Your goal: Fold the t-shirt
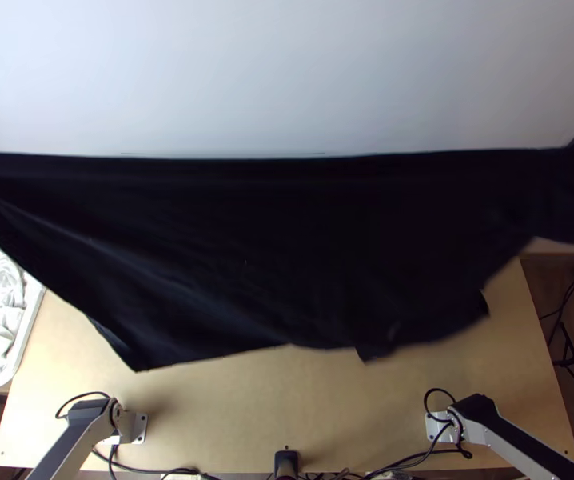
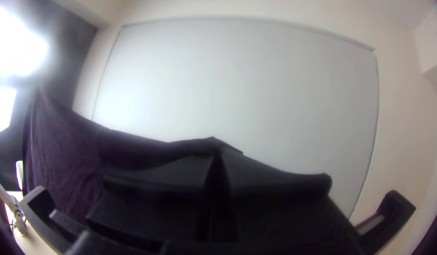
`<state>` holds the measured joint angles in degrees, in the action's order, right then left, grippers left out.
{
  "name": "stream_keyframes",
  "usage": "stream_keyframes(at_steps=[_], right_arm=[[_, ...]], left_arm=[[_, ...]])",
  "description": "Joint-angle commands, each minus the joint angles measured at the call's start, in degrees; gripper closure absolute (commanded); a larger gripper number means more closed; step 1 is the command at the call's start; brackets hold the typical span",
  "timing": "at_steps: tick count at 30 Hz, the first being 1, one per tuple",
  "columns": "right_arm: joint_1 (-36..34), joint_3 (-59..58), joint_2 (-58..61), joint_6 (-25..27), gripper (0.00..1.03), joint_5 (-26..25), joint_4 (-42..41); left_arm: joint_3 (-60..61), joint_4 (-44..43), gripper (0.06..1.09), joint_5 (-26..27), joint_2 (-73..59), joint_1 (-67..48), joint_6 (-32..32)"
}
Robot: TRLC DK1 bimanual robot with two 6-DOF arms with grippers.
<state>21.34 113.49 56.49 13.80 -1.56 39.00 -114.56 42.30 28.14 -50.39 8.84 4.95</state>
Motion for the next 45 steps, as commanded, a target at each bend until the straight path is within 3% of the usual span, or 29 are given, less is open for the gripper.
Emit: stream_keyframes(at_steps=[1, 9, 15, 21, 32, 45], right_arm=[[0.1, 1.9, -3.4, -0.5, 1.00, -0.1, 7.9], [0.8, -21.9, -11.3, -5.7, 1.00, 0.9, 4.7], [1.2, -39.6, -11.6, -9.9, 1.00, 2.7, -5.6], [-2.3, -49.7, -4.8, -11.0, 1.00, 6.2, -16.3], [-8.7, -50.1, 19.4, -11.3, 1.00, 9.8, -32.7], [-10.5, -33.3, 44.9, -11.1, 1.00, 9.9, -34.2]], left_arm=[[-1.0, 4.9, 1.05, 0.2, 1.4, -0.6, -2.1], [16.6, 6.4, 1.05, 0.2, 4.4, -0.9, -1.6], [33.7, 3.6, 1.05, 0.3, 4.2, -2.7, -0.5], [46.2, -5.9, 1.05, -0.2, 0.7, -3.2, -0.1], [48.6, -24.4, 1.05, -5.8, -17.6, -3.3, -0.3], [46.4, -39.4, 1.05, -10.3, -38.7, -4.0, -0.9]])
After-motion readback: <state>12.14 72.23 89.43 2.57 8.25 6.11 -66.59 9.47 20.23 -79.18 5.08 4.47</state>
